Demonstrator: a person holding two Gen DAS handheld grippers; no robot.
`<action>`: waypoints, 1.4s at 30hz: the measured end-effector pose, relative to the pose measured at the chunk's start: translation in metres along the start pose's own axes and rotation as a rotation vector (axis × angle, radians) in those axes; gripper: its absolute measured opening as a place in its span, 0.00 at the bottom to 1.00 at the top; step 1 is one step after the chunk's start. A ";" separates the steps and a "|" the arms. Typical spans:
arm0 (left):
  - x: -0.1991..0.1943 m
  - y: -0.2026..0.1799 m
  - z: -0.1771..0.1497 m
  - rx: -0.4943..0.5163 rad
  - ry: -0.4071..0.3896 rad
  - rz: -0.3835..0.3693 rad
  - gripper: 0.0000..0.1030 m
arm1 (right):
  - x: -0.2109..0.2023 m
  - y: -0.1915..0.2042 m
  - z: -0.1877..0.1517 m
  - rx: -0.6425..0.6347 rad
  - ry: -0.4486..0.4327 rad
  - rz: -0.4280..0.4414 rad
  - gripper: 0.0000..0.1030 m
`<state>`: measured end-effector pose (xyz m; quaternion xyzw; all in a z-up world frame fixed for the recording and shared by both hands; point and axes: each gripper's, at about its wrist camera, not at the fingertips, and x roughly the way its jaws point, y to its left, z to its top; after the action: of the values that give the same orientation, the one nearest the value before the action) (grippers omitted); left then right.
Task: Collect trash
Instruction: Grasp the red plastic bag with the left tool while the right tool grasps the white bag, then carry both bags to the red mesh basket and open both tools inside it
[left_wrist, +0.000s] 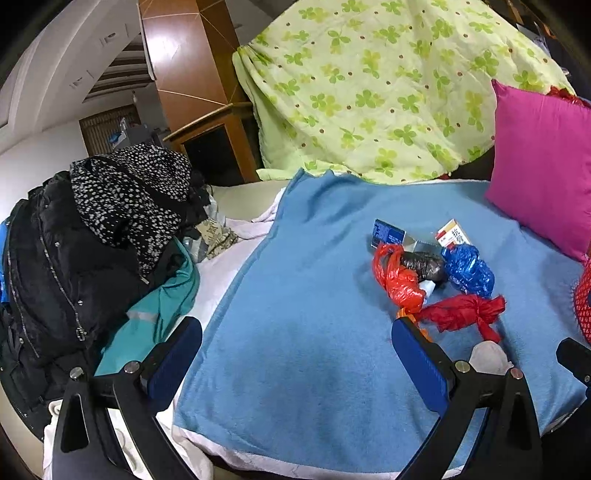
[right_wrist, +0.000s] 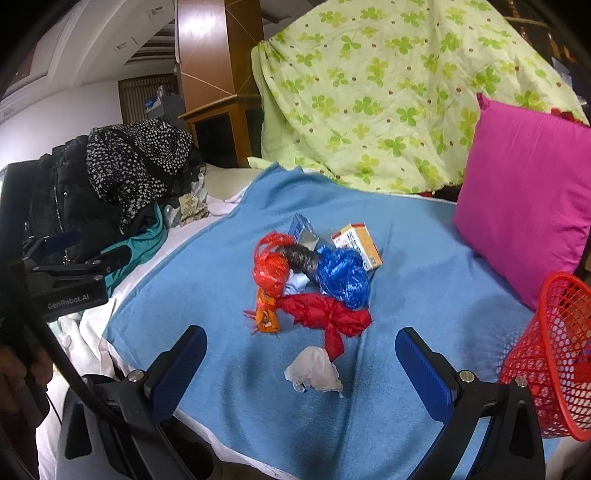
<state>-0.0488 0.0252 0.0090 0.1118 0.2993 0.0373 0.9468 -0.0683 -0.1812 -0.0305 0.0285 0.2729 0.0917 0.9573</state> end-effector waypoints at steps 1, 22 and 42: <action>0.005 -0.001 -0.002 0.001 0.001 -0.012 0.99 | 0.005 -0.004 -0.002 0.009 0.014 0.007 1.00; 0.194 -0.051 0.025 -0.160 0.244 -0.514 0.91 | 0.153 -0.033 -0.072 0.168 0.448 0.178 0.45; 0.101 -0.071 0.070 -0.154 0.166 -0.702 0.35 | -0.017 -0.107 -0.029 0.292 0.112 0.182 0.36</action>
<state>0.0742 -0.0436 -0.0087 -0.0726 0.3916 -0.2584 0.8801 -0.0804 -0.2892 -0.0576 0.1867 0.3325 0.1389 0.9139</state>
